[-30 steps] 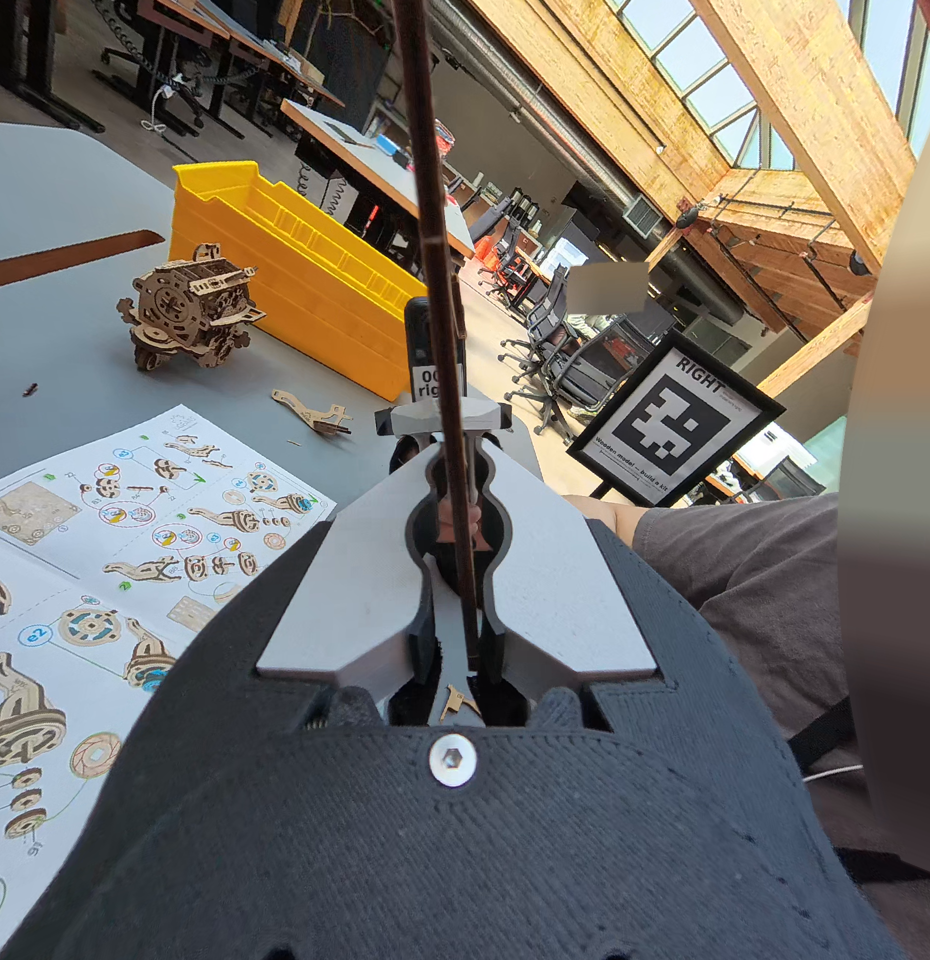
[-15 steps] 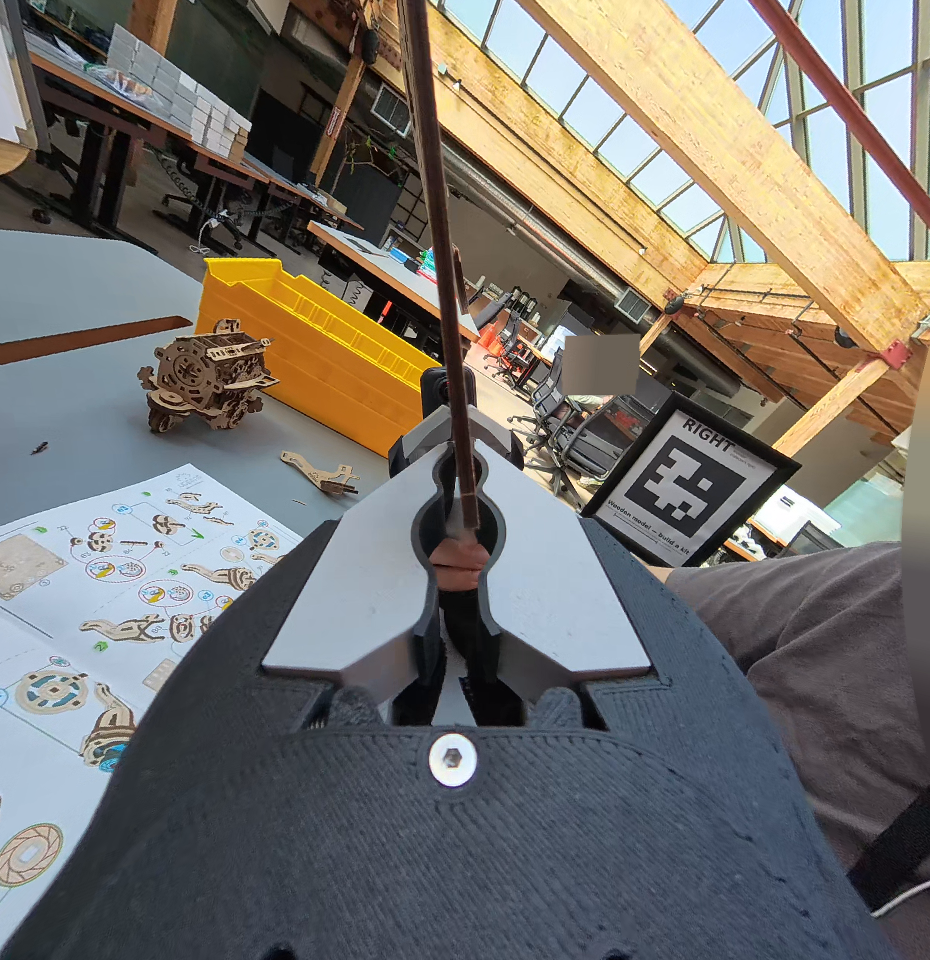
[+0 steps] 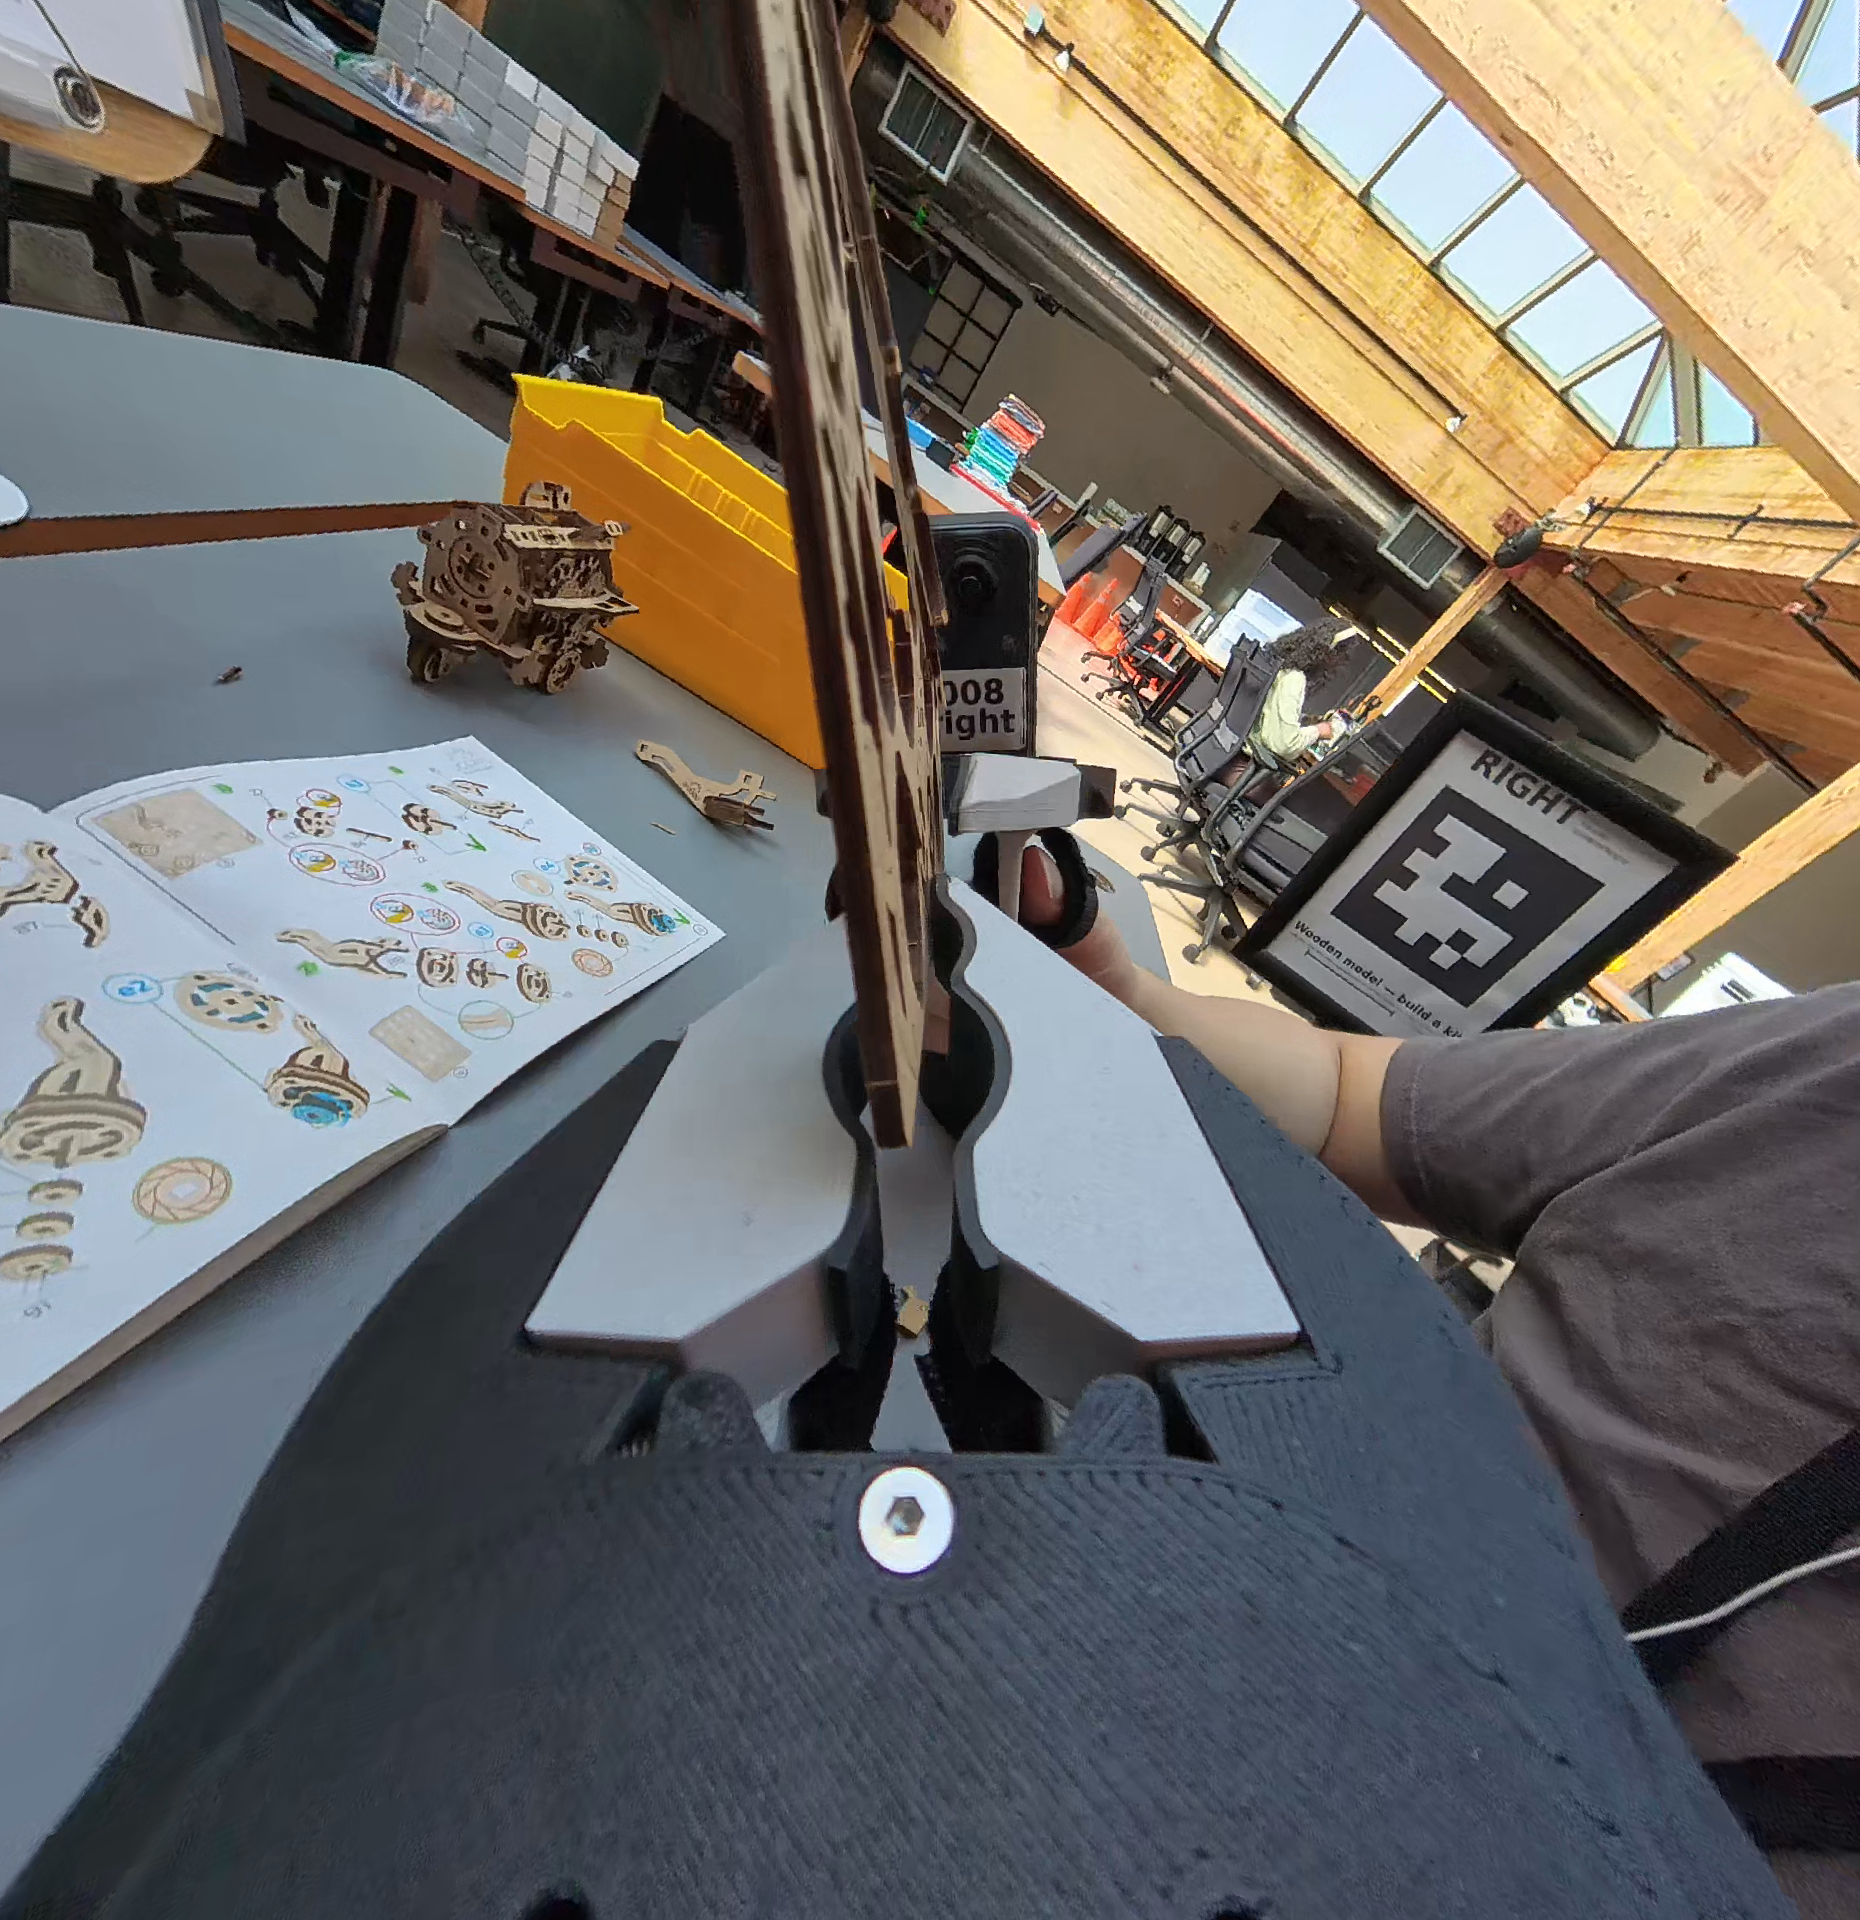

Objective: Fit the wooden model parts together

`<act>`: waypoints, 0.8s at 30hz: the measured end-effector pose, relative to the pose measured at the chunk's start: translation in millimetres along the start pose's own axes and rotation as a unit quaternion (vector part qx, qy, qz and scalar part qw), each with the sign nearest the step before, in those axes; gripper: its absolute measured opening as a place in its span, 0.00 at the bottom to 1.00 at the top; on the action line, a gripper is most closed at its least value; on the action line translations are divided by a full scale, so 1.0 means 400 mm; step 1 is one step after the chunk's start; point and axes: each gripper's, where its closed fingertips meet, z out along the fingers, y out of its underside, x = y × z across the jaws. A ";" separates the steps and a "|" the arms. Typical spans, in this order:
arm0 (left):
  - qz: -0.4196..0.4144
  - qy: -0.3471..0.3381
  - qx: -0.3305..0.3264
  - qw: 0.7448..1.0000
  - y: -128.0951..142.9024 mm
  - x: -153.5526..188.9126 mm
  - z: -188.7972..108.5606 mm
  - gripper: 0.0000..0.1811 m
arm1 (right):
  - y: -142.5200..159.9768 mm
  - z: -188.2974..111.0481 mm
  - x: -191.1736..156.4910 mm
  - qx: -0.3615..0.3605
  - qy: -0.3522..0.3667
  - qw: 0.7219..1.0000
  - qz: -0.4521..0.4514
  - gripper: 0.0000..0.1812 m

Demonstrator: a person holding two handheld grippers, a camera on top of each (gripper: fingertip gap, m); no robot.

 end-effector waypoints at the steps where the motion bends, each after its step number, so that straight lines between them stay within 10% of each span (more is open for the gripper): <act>1: -0.004 0.000 0.002 1.000 0.006 -0.001 -0.013 0.00 | 0.019 0.009 0.002 -0.025 0.005 1.000 -0.002 0.02; 24: -0.009 -0.007 0.012 1.000 0.029 -0.040 -0.040 0.00 | 0.060 0.036 0.042 -0.041 0.023 0.998 0.047 0.05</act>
